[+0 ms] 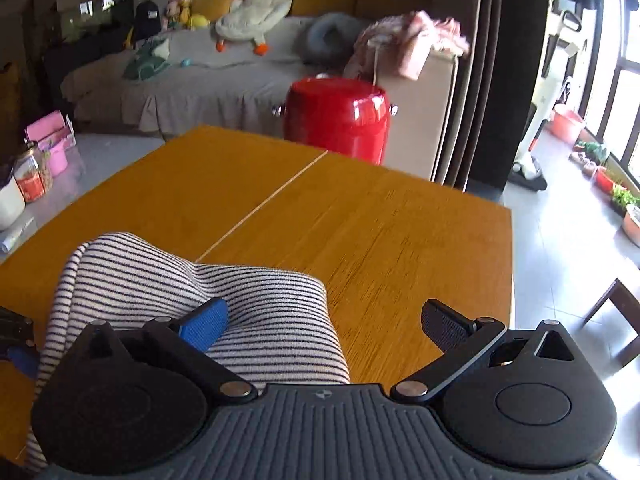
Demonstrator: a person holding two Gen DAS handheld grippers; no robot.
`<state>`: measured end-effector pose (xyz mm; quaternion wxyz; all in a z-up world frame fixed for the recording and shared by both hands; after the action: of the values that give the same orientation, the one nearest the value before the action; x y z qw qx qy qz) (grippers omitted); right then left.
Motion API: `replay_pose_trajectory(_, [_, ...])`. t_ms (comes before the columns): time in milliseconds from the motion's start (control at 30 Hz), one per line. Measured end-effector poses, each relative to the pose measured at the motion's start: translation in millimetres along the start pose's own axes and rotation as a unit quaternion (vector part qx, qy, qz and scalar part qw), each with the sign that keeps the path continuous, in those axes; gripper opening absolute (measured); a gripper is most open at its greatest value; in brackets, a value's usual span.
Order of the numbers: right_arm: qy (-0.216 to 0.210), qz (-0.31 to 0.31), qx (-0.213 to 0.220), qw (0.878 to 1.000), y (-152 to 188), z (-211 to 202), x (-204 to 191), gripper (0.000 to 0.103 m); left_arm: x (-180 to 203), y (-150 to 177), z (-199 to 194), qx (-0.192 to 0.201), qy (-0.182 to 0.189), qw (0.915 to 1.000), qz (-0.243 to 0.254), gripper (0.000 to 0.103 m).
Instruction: Fold clothes
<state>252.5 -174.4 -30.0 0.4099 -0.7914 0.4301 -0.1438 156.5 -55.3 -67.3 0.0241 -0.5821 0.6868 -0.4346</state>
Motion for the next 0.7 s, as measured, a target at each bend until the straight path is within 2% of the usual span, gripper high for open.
replay_pose_trajectory(133, [-0.021, 0.033, 0.020, 0.999, 21.9, -37.6, 7.5, 0.102, 4.1, -2.2, 11.4, -0.023, 0.026, 0.9986, -0.039, 0.085])
replay_pose_trajectory(167, [-0.031, 0.038, 0.017, 0.999, 30.9, -43.1, 8.4, 0.097, 4.4, 0.8, 18.8, -0.032, 0.025, 0.9984, -0.039, 0.084])
replay_pose_trajectory(200, [-0.041, 0.043, 0.014, 0.998, 39.8, -48.5, 9.3, 0.086, 4.7, 3.5, 26.1, -0.041, 0.023, 0.9981, -0.039, 0.084])
replay_pose_trajectory(233, [-0.051, 0.061, 0.013, 0.997, 50.4, -51.2, 12.2, 0.084, 4.5, 5.2, 32.5, -0.046, 0.020, 0.9981, -0.036, 0.084])
replay_pose_trajectory(333, [-0.076, 0.127, 0.019, 0.989, 73.8, -52.4, 24.2, 0.088, 3.7, 2.9, 39.3, -0.043, 0.021, 0.9983, -0.033, 0.084])
replay_pose_trajectory(400, [-0.090, 0.170, 0.029, 0.981, 81.3, -49.4, 32.4, 0.090, -0.7, -0.3, 43.8, -0.041, 0.021, 0.9982, -0.038, 0.079])
replay_pose_trajectory(500, [-0.141, 0.212, 0.029, 0.967, 85.1, -37.0, 20.2, 0.090, -10.9, -0.2, 43.5, -0.036, 0.023, 0.9979, -0.049, 0.071])
replay_pose_trajectory(600, [-0.158, 0.194, 0.018, 0.968, 74.2, -19.2, -8.3, 0.091, -30.9, -0.1, 32.7, -0.014, 0.007, 0.9978, -0.064, 0.065])
replay_pose_trajectory(700, [-0.174, 0.179, 0.012, 0.968, 53.4, 9.9, -33.8, 0.090, -63.5, -9.0, 13.5, 0.017, -0.024, 0.9970, -0.072, 0.065])
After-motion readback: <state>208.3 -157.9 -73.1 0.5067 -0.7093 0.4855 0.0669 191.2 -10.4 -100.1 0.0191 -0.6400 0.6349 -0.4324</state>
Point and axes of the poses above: each gripper's, at about its wrist camera, not at the fingertips, and z roughly the way its jaws point, x to its right, y to its underside, the point moved 10 cm from there along z, roughly the way its jaws point, and after that the axes turned 10 degrees about -y, right-handed, at the moved point
